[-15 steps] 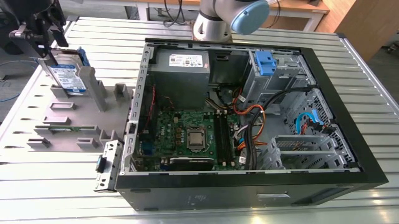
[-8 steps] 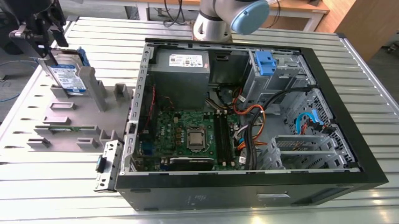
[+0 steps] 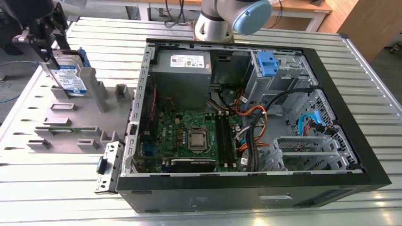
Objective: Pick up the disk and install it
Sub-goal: 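Pick up the disk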
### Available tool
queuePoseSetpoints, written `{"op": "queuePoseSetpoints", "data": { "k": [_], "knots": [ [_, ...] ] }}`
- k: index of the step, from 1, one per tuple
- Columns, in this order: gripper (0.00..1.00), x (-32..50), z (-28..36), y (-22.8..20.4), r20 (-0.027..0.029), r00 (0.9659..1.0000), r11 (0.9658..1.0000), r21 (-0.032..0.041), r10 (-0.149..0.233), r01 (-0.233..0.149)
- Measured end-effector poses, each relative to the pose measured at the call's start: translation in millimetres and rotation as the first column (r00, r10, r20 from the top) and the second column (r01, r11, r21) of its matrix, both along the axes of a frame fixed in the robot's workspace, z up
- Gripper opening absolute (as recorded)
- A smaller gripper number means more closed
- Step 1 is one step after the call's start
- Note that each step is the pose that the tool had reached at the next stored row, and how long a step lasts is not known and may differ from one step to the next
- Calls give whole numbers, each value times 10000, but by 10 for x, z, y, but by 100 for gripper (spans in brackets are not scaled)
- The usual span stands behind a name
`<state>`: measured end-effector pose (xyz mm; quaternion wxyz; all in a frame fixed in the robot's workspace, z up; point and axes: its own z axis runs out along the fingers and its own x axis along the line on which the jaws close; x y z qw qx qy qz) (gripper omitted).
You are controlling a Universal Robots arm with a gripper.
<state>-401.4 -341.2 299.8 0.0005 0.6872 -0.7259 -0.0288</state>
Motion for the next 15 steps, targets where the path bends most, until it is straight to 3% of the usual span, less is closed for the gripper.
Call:
{"op": "queuePoseSetpoints", "data": {
  "k": [3,7,15],
  "knots": [
    [70,0,-52,0,-1,10000,10000,-1,0,0],
    [70,-1,-70,12,-1,10000,10000,3,-2,2],
    [70,0,-90,91,1,10000,10000,10,-1,1]
  ]
}}
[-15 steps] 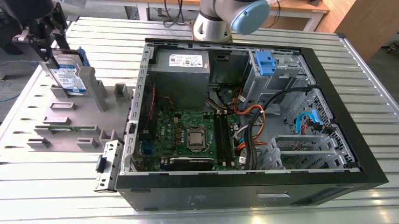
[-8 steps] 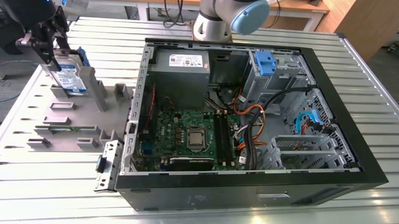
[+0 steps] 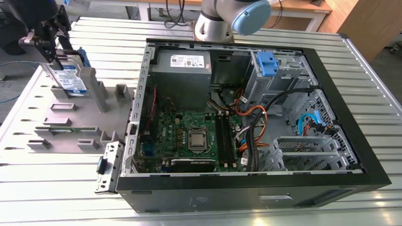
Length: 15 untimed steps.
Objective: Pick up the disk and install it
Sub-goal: 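Pick up the disk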
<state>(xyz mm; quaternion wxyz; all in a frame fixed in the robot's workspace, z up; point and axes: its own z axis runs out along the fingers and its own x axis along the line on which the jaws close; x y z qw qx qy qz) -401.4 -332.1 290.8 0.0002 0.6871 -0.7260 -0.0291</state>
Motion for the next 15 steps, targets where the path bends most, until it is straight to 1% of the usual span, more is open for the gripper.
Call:
{"op": "queuePoseSetpoints", "data": {
  "k": [6,9,15],
  "knots": [
    [70,0,1,2,-2,10000,10000,-1,0,0],
    [70,0,25,2,-4,10000,10000,-2,0,0],
    [70,0,26,2,-1,10000,10000,0,1,-1]
  ]
}}
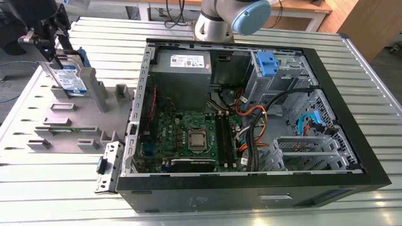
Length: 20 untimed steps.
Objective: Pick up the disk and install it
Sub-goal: 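Pick up the disk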
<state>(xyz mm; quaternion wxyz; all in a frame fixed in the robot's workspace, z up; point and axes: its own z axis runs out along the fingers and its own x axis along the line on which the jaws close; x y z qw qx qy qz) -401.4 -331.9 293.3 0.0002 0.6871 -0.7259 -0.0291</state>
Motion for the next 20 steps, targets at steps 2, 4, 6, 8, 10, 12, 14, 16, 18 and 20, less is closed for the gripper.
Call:
{"op": "queuePoseSetpoints", "data": {
  "k": [2,4,6,8,10,12,14,16,18,20],
  "knots": [
    [70,0,1,0,-1,10000,10000,-1,0,0],
    [70,0,1,0,-1,10000,10000,0,-1,1],
    [69,0,2,0,-1,10000,10000,0,0,0],
    [63,0,2,0,-1,10000,10000,-1,0,0],
    [56,0,3,0,-1,10000,10000,0,0,0],
    [50,0,3,0,-1,10000,10000,-1,0,0],
    [50,0,4,0,-1,10000,10000,-1,0,0],
    [50,0,4,0,-1,10000,10000,0,-1,1],
    [50,0,5,0,-1,10000,10000,-1,0,0],
    [49,0,5,0,-1,10000,10000,-1,-1,1]
  ]
}}
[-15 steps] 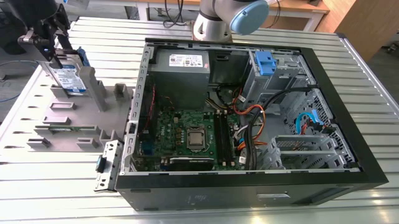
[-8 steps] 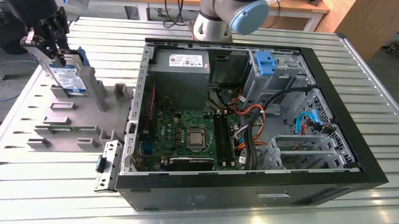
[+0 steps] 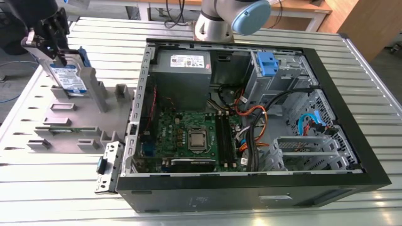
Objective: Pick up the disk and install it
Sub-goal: 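Pick up the disk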
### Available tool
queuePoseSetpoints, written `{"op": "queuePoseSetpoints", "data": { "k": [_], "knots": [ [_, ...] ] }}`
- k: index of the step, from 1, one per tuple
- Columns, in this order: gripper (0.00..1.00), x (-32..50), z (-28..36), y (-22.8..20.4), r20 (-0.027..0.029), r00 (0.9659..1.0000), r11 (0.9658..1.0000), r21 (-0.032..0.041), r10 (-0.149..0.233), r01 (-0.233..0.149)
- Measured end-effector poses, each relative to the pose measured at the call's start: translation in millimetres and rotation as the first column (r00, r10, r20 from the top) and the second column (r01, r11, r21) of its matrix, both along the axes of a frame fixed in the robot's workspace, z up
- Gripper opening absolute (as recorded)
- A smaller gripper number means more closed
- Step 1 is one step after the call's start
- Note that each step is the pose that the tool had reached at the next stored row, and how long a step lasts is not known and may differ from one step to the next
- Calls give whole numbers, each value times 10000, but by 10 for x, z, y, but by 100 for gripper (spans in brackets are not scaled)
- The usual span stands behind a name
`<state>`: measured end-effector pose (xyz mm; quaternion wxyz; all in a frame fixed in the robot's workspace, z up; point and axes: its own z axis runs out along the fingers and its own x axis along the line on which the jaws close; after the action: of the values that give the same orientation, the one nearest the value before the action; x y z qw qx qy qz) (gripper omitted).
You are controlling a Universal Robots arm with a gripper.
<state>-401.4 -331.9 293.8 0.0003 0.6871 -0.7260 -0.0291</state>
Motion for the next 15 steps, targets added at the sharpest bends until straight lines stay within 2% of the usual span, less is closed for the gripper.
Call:
{"op": "queuePoseSetpoints", "data": {
  "k": [1,7,9,10,15],
  "knots": [
    [42,0,0,0,0,10000,10000,0,0,0],
    [42,0,2,0,0,10000,10000,0,0,0],
    [40,0,3,0,-2,10000,10000,-1,0,0],
    [35,0,3,0,-2,10000,10000,-1,0,0],
    [35,0,3,0,1,10000,10000,0,0,0]
  ]
}}
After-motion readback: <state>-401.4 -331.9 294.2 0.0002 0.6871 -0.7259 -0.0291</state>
